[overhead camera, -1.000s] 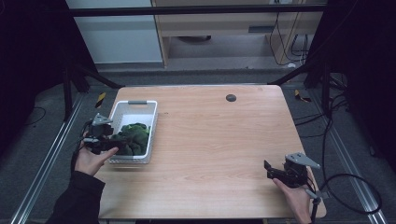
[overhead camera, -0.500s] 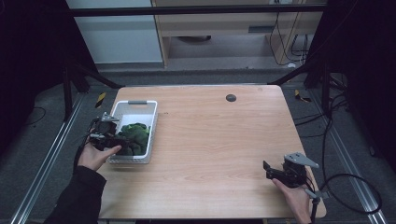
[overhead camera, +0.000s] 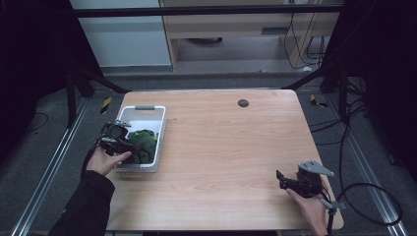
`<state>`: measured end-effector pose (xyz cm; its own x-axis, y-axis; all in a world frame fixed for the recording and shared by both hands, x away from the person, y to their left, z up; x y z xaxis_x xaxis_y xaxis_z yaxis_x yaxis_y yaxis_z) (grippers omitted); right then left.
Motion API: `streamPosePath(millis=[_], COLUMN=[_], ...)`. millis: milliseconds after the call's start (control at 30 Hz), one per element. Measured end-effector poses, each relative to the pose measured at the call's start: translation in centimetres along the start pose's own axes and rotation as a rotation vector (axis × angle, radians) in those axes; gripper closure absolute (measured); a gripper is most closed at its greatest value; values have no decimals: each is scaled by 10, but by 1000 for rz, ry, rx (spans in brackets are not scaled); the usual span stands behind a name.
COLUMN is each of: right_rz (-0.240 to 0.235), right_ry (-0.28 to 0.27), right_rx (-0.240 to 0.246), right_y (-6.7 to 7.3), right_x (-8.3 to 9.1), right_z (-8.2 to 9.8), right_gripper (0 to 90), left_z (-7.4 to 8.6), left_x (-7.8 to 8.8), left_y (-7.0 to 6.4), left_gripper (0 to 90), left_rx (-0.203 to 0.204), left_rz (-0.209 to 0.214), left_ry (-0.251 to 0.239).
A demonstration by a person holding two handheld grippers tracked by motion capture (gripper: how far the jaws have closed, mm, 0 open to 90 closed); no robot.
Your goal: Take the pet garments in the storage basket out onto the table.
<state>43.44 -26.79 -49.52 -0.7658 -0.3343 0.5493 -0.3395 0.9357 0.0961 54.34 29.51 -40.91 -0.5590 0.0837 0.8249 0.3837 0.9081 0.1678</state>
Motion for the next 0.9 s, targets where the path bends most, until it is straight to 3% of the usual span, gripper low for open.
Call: streamPosePath(millis=[233, 433, 900], right_rz=[-7, -9, -22], right_ry=[12, 18, 28], right_rx=[-6, 3, 14], right_y=[1, 1, 2], right_x=[-1, -2, -3], right_z=[0, 1, 1], right_gripper=[128, 129, 129], left_z=[-2, -4, -7], left_x=[-8, -15, -22], left_y=[1, 1, -5], left_gripper=[280, 362, 707], left_rx=[-8, -15, -47], left_rz=[5, 18, 38], left_ry=[41, 84, 150])
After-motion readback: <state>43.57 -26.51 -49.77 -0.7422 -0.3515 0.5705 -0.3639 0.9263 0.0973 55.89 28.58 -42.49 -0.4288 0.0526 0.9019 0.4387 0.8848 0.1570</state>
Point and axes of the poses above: each handheld gripper's, and its own axes: x roughly backward along the jaws, z roughly out of its underside, y roughly to its left, the point moved 1 cm from there along -x, roughly forward along the jaws, and after that the axes turned 6 degrees about -z, right-handed, at the moved point
